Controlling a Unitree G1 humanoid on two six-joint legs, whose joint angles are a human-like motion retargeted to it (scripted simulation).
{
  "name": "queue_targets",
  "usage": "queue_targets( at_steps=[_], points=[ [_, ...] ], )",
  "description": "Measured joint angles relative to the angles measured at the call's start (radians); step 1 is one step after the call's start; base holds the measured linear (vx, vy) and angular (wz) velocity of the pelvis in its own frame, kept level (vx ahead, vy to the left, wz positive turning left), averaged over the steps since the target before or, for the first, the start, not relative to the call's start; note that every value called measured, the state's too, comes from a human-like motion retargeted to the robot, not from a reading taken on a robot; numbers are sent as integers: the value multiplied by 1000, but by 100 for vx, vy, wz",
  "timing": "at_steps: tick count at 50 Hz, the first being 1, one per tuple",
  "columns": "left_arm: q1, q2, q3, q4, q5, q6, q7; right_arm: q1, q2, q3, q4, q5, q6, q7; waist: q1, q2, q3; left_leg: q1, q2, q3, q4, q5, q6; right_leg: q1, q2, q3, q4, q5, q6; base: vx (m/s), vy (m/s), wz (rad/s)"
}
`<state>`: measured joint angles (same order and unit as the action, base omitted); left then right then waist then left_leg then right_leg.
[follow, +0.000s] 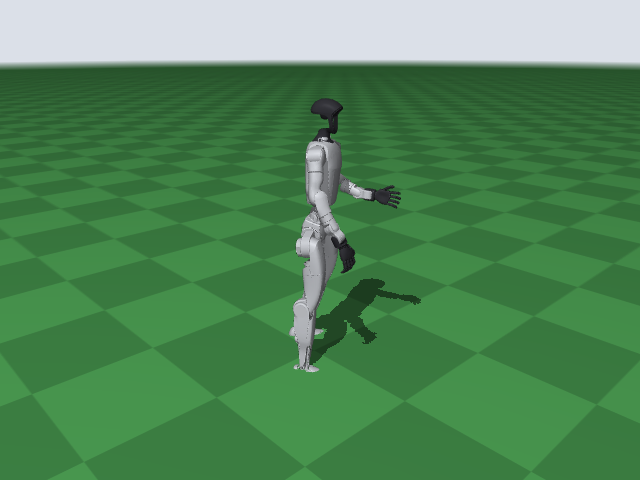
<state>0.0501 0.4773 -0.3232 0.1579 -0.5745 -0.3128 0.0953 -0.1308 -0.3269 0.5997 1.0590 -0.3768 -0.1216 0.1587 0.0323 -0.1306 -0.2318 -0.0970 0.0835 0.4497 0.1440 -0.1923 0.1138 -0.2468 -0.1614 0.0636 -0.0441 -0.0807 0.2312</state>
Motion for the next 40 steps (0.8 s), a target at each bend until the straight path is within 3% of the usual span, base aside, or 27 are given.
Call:
queue_targets(
  at_steps=[8,21,40],
  points=[
    [25,-42,10,85,-66,1,30,70,46,-112,189,44,17,-60,-17,3,1,26,-11,27,-20,8,-6,-4,0,27,1,-2,10,2,0,-23],
    [41,-89,63,124,-167,-2,35,74,52,-231,244,169,47,-68,-23,7,0,62,-35,62,-60,34,3,-13,-2,58,1,10,20,-1,1,-20],
    [-148,97,101,-102,-152,-45,-110,32,22,-227,200,292,66,25,-48,41,-35,92,-52,111,-160,80,38,-50,24,93,0,65,28,0,0,0]
  ],
)
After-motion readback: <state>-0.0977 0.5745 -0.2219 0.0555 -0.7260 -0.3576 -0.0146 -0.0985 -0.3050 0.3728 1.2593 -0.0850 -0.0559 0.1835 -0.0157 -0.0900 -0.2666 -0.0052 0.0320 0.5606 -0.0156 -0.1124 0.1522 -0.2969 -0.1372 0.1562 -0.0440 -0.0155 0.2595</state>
